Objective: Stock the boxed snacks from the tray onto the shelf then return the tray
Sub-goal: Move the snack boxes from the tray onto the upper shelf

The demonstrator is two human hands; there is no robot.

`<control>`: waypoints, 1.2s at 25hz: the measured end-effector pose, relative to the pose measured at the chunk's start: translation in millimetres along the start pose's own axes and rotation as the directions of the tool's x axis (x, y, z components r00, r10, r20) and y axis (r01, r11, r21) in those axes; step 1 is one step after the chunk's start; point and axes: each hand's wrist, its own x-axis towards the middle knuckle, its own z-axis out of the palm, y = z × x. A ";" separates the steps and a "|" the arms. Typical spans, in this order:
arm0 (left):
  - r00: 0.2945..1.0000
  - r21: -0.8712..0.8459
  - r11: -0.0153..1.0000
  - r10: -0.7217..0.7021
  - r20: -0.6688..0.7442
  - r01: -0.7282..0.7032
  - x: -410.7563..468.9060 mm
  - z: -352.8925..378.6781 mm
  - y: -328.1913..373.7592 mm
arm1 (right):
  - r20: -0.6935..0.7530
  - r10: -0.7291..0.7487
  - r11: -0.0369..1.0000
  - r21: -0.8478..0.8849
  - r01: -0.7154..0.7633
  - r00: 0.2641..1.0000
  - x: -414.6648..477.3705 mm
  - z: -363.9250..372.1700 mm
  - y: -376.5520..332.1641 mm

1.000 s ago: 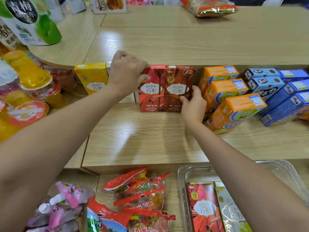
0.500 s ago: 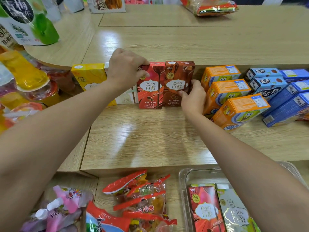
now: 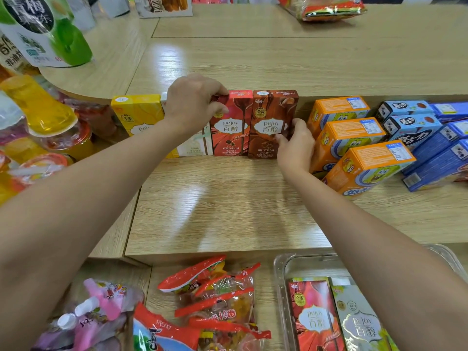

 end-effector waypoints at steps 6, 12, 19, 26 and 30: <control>0.992 -0.105 0.990 -0.083 0.094 0.093 -0.9 -6.9 -6.1 | 0.028 -0.048 0.999 0.020 0.048 0.998 -1.2 -0.6 -0.2; 0.987 -0.100 0.990 -0.081 0.137 0.095 0.6 -10.8 -0.4 | 0.035 -0.008 1.000 0.008 0.008 0.999 -2.5 -5.8 -0.4; 0.983 -0.089 0.988 -0.112 0.148 0.126 -0.2 -11.8 2.5 | 0.087 0.006 0.997 0.074 -0.012 0.996 2.1 -8.4 -5.1; 0.980 -0.088 0.988 -0.109 0.164 0.125 0.3 -15.6 4.4 | 0.064 0.001 0.991 0.131 -0.010 0.998 9.0 -6.3 -2.2; 0.979 -0.082 0.989 -0.107 0.172 0.123 -0.3 -15.2 4.7 | 0.039 0.001 0.991 0.131 -0.006 0.999 11.4 -3.5 -2.9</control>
